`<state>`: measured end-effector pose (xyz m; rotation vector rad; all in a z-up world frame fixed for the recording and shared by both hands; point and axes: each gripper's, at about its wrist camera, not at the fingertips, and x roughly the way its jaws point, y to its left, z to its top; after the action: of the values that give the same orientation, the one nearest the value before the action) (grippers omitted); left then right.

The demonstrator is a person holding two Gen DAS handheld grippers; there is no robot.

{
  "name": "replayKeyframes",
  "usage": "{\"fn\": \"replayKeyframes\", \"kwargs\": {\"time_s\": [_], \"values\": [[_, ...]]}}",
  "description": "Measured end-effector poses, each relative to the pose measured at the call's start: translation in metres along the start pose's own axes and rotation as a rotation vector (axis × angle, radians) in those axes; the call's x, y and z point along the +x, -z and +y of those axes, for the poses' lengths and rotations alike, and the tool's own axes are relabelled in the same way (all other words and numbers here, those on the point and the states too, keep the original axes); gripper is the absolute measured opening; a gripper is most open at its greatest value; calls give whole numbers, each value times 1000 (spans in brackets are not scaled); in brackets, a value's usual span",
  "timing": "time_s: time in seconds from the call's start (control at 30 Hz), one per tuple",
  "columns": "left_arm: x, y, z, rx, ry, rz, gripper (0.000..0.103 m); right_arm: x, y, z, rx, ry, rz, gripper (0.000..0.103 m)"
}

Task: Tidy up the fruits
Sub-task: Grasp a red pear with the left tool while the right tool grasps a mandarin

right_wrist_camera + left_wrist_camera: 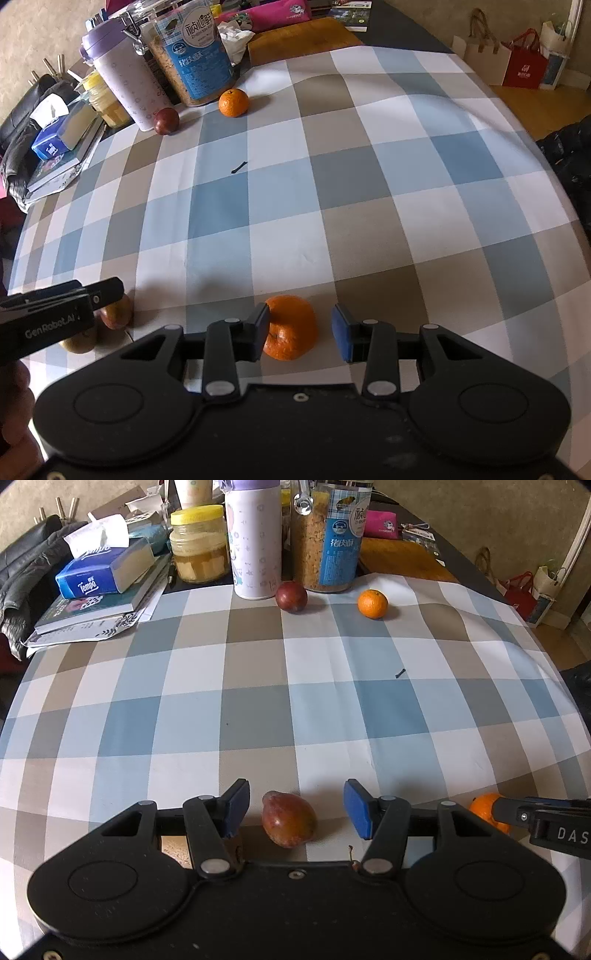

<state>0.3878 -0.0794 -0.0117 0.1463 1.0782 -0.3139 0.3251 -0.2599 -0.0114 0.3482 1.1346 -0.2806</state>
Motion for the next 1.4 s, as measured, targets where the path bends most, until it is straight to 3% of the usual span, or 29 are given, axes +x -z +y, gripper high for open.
{"fn": "replayKeyframes", "kwargs": {"time_s": [0.47,0.87,1.4], "values": [[18,-1,7,-40,16,39,62,7,2,6,-33,-23,-37,39],[30,1,2,-28,6,78,62,18,2,9,-30,-81,6,40],[38,2,0,-22,-6,106,62,28,6,18,-80,-16,-7,43]]}}
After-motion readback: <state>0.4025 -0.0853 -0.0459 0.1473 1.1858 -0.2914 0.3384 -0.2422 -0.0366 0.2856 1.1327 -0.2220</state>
